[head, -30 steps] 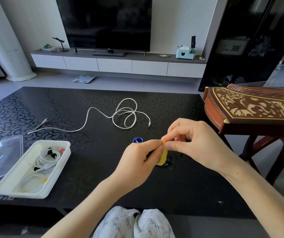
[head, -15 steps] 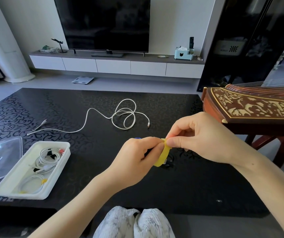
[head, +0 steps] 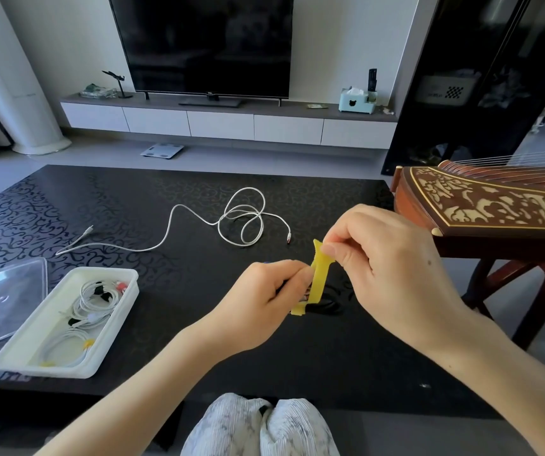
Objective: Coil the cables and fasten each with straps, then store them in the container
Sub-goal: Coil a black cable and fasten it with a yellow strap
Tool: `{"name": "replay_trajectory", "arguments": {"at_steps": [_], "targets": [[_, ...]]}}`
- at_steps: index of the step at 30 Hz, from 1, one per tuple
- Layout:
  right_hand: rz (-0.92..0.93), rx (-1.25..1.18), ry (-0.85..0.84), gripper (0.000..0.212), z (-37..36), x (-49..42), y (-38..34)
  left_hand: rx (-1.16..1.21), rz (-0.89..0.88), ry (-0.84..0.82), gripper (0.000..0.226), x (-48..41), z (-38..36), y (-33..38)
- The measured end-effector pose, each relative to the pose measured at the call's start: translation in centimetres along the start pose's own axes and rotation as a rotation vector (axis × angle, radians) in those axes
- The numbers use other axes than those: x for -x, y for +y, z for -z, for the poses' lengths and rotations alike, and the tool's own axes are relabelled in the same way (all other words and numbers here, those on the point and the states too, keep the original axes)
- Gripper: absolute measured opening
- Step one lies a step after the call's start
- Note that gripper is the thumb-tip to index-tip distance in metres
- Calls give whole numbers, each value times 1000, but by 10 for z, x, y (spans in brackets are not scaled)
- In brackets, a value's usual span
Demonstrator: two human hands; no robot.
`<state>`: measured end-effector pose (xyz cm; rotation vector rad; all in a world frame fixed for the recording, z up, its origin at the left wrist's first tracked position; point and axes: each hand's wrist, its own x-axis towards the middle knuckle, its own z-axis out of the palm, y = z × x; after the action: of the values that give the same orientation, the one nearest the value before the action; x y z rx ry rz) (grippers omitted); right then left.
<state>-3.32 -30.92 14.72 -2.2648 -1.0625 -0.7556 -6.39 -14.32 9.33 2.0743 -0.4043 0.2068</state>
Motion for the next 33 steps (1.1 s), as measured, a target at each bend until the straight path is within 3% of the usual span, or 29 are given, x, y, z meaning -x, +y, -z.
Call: {"name": "replay_trajectory", "arguments": {"at_steps": [2,4,7,11,14,17,22,27,30,33], "targets": [[18,-1,34,18,-1,4,-2,1,-18,36,37,1,3,2],[-77,-66,5,19,0,3,-2,-54,-124,58,39,4,3,4],[-264,-232,-197,11,2,-7,3,-242,-345,52,46,13,-2,6],[-286,-265,-322,9,-1,-12,2,-313,-364,102,42,14,-4,-4],[-137,-118,-143,16,1,0,-9,-234,-267,125,32,11,-3,-15],[48,-48,14,20,-4,25,-22,-87,-145,135,37,9,-4,-18],[-139,-140,67,21,-11,31,-10,-140,-225,142,34,15,-17,-11],[-351,-238,-60,11,-18,6,12,-215,-319,116,38,28,-30,-8],[-311,-226,-26,12,-16,8,7,-233,-263,156,36,27,-27,-21],[-148,-191,78,21,-6,14,-9,-186,-180,180,35,23,-26,-26]]}}
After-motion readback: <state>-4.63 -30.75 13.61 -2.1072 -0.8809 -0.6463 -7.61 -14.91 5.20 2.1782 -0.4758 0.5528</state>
